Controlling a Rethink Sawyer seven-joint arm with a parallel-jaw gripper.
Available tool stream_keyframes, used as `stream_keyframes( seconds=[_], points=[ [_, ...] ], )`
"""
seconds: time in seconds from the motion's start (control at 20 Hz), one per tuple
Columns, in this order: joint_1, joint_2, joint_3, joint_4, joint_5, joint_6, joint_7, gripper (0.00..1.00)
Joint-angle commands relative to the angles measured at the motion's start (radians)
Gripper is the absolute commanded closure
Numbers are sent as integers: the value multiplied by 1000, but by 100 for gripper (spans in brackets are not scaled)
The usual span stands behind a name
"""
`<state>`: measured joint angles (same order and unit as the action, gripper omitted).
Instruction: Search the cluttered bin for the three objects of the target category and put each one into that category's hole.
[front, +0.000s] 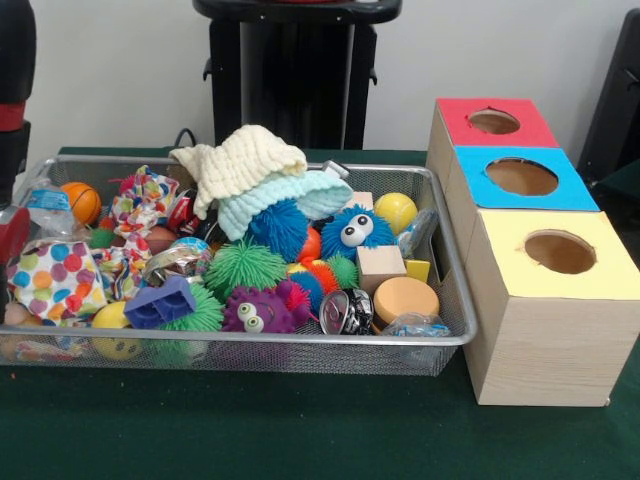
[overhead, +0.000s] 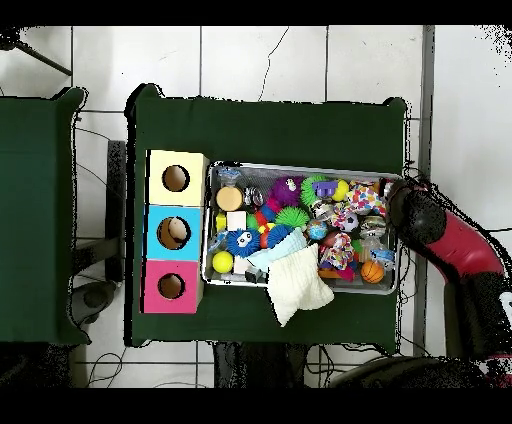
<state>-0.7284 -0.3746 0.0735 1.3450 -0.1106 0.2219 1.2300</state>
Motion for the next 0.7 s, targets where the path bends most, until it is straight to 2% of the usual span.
stream_keyframes(
  seconds=[0.05,0.25,0.7],
  points=[
    [21,98,22,129,55,-59,287,0],
    [14,94,26,140,68,-65,274,0],
    [76,78,-45,151,140,-39,313,0]
  ],
)
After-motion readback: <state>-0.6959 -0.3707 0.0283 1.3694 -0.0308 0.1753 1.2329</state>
